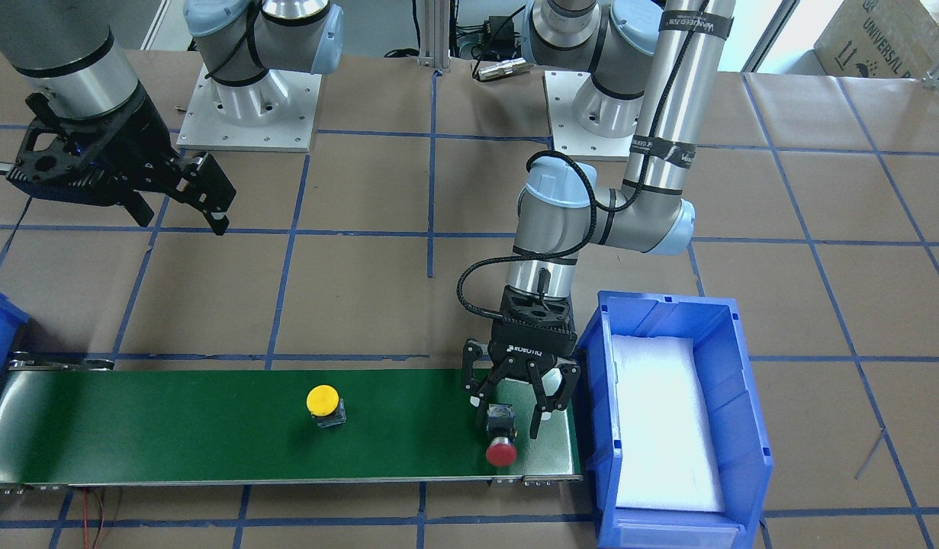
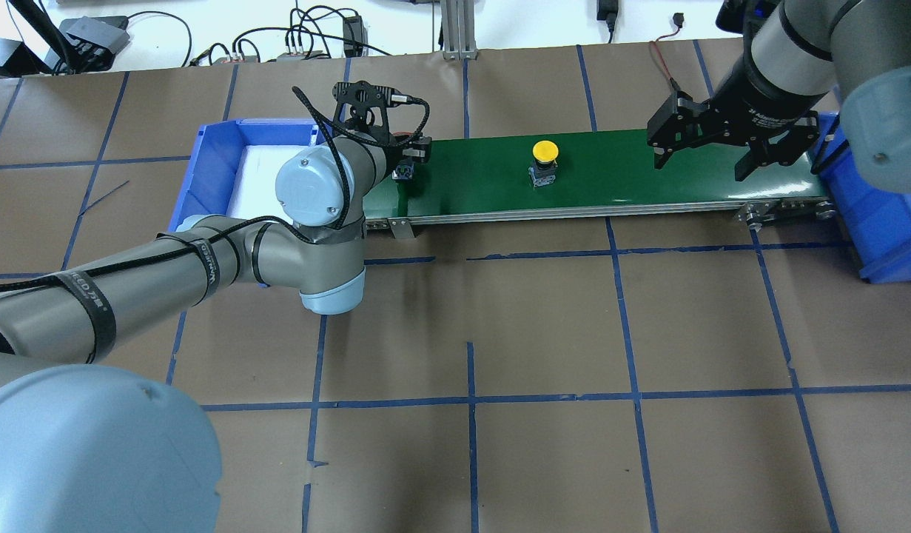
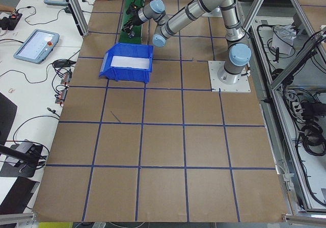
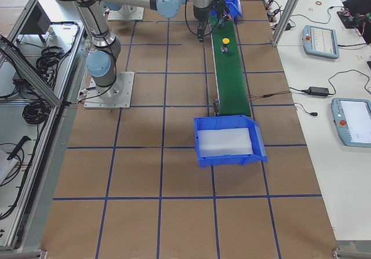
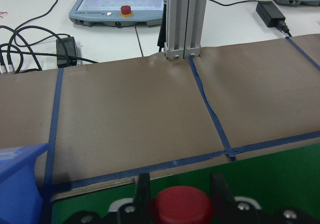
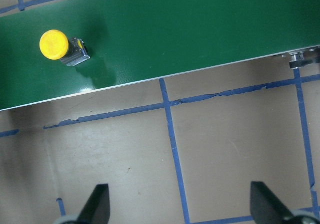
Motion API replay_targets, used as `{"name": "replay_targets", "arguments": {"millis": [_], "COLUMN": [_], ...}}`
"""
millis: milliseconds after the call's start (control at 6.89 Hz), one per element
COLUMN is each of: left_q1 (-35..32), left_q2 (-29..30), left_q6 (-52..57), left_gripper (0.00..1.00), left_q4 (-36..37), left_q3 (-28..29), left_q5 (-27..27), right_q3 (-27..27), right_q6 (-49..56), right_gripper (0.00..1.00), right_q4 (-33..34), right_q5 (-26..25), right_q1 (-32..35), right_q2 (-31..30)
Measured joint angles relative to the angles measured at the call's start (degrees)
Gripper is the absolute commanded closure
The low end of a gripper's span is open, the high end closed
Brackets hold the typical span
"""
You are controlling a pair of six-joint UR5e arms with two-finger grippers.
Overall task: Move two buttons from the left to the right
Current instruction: 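Set the red button on the conveyor and open the left gripper, then raise the left gripper over its bin while the right gripper reaches for the yellow button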
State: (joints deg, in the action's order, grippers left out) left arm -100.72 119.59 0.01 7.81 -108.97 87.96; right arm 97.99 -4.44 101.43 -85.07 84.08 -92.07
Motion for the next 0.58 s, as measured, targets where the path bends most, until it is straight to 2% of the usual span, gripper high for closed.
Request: {"name": "replay_targets", "arguments": {"millis": [290,581], "left_q1": [0.00,0.00], "left_q2": [-2.46,-7.96], "left_q6": [-0.11,-0.05], "left_gripper": [0.19,0.13], "left_q4": [-3.79,-16.37], "left_q3": [0.12,1.18], "left_q5": [-0.03,0.36], "right_q3": [0.40,0.40], "right_q6": [0.43,1.22], "right_gripper": [0.00,0.00], "right_q4": [0.35,0.47], "right_q5": [0.03,-0.48], "right_q1": [0.19,0.79], "right_q2": [0.10,0.99]}}
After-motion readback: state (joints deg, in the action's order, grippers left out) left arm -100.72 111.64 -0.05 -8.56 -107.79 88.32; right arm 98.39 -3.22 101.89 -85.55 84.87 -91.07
